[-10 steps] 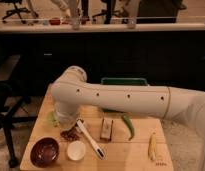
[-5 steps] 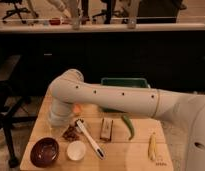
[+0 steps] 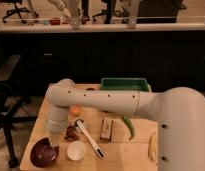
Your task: Place fork in purple bowl
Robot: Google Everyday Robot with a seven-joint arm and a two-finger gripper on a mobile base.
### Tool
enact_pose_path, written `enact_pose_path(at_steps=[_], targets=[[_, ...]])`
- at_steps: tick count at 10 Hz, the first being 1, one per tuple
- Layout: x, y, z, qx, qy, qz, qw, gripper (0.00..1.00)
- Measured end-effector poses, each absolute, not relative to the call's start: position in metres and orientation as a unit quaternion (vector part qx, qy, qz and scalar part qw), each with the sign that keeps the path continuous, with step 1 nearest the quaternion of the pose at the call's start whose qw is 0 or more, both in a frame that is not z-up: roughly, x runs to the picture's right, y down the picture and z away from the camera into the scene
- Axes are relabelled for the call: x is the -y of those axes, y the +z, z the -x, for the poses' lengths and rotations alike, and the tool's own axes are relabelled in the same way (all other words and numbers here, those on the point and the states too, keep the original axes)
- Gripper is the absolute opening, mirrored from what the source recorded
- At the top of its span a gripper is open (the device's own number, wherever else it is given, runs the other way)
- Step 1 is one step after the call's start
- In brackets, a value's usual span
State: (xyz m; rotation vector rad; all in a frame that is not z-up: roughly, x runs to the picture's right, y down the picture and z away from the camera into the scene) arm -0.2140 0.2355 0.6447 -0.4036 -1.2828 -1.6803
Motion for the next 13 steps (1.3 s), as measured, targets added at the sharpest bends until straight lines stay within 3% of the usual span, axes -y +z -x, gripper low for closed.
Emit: enact_pose_path(at_steps=[4, 13], targets=[[-0.251, 0.656, 0.22, 0.533, -0.679, 0.205, 0.462, 0.0], [-0.26, 0.642, 0.266, 0.496, -0.728, 0.246, 0.404, 0.0]])
